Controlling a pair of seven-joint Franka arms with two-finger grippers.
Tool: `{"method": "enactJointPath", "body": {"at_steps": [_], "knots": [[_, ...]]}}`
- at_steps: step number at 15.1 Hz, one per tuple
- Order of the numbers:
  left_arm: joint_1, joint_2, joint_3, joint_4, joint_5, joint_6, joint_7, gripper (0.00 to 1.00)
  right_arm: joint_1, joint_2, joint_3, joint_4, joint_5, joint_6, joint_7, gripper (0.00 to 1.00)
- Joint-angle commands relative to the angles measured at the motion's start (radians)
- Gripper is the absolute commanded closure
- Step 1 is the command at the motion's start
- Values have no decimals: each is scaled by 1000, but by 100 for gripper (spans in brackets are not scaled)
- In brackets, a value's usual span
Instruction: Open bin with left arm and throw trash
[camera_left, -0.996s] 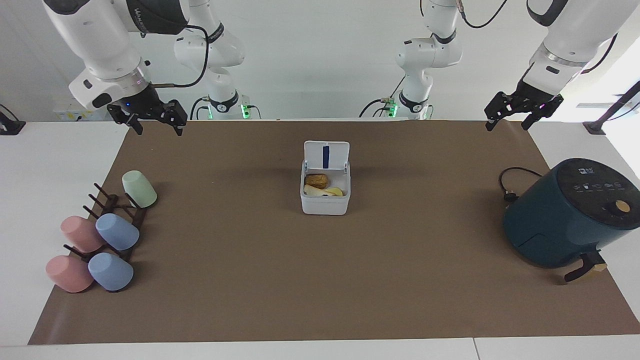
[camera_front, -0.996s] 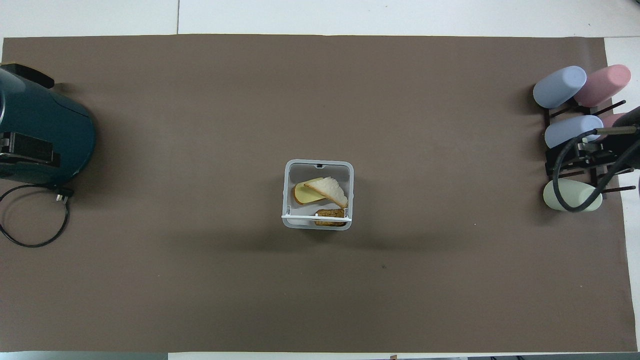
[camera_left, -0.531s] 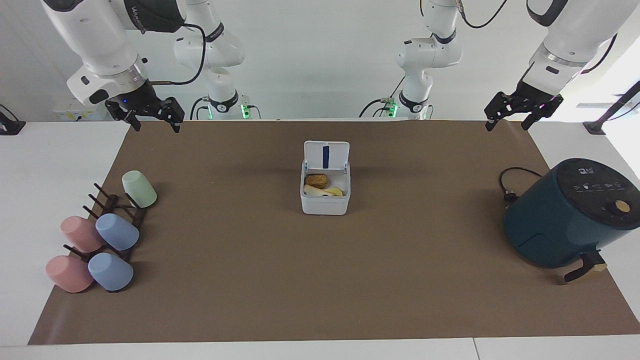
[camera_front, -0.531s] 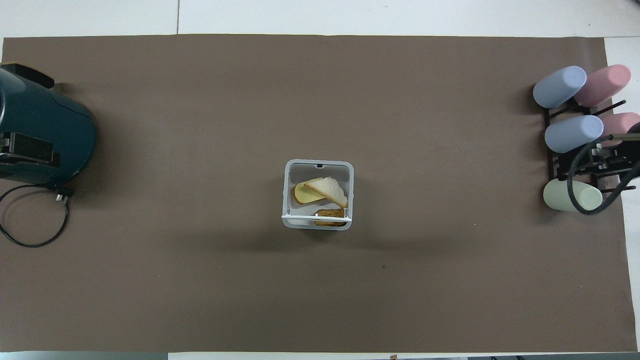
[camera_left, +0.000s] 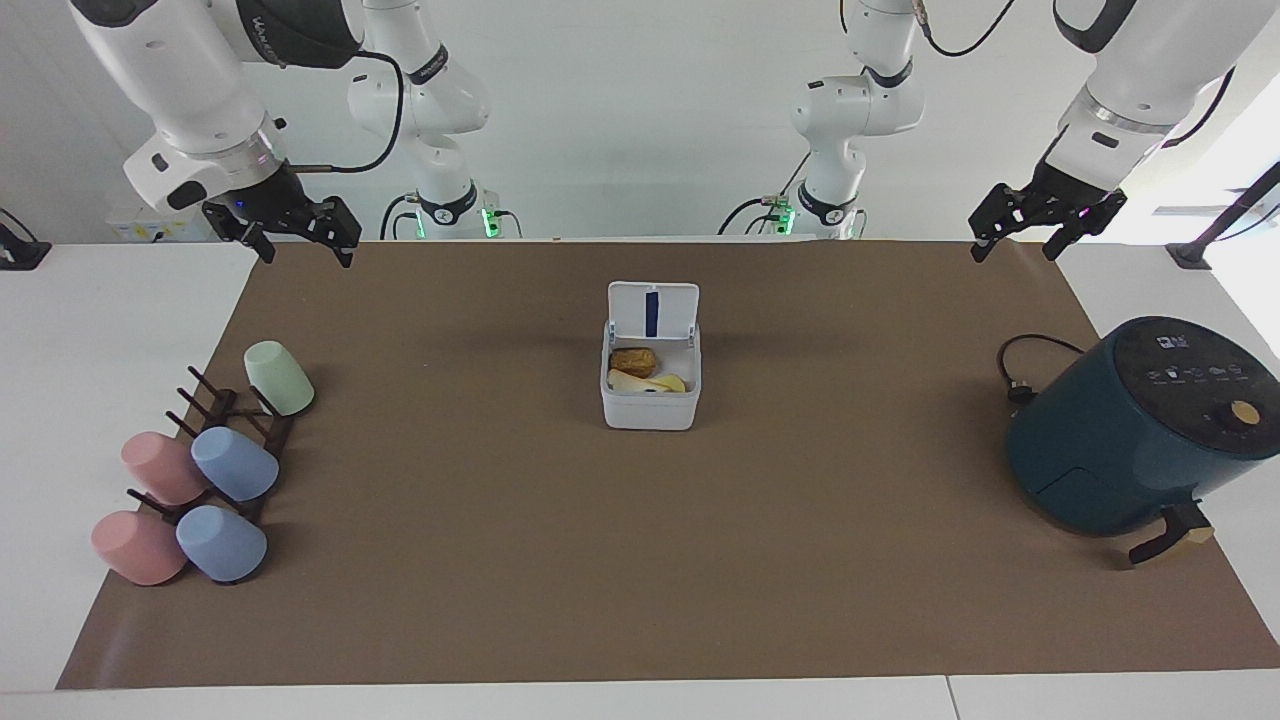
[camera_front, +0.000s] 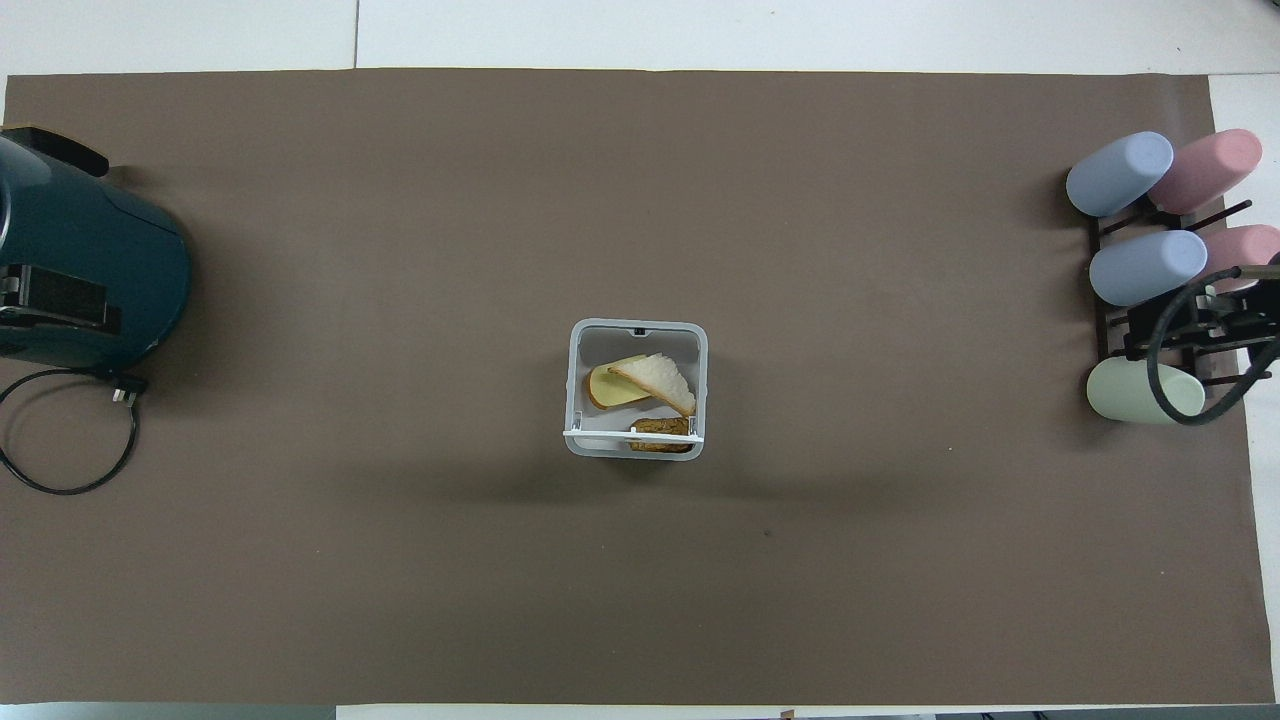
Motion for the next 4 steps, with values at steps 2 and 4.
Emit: {"method": "enactJointPath", "body": {"at_steps": [2,4], "knots": [[6,-27,-3,-27,18,-2,16,0,-22,-19,17,-28,12,26,-12,0],[6,-27,-3,-27,18,-2,16,0,-22,-19,17,-28,12,27,-13,0]]}}
